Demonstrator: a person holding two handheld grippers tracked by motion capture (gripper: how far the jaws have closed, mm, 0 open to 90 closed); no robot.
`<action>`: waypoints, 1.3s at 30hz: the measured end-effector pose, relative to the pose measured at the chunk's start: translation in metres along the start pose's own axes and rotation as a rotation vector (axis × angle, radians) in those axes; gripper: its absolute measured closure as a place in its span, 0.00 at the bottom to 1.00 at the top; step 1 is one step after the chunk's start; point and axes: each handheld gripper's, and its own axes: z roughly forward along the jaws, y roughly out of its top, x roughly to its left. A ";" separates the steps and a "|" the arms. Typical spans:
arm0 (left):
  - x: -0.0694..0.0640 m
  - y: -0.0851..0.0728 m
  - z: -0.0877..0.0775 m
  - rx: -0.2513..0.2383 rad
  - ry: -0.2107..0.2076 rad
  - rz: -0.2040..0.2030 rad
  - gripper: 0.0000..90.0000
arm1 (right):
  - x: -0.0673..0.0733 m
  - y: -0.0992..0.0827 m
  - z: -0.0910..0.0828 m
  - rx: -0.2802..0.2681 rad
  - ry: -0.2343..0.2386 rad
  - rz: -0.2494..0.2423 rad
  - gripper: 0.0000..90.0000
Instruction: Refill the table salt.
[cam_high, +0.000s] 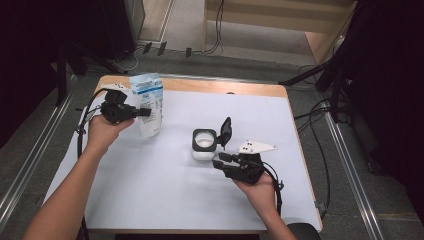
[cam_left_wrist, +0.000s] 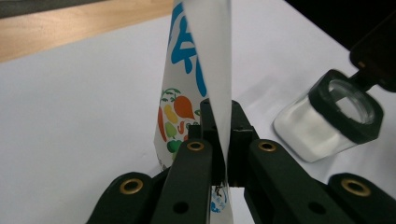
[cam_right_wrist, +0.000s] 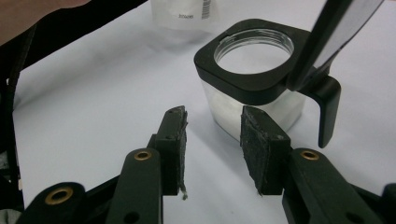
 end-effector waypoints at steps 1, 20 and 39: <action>0.000 -0.002 0.001 0.003 -0.002 0.002 1.00 | -0.001 -0.001 0.000 0.001 -0.002 0.002 0.69; -0.004 -0.045 -0.005 -0.017 0.003 0.010 0.98 | -0.006 -0.005 0.000 0.006 -0.027 0.012 0.69; -0.011 -0.050 -0.013 -0.053 0.003 0.014 0.78 | -0.009 -0.007 0.002 0.038 -0.042 0.003 0.69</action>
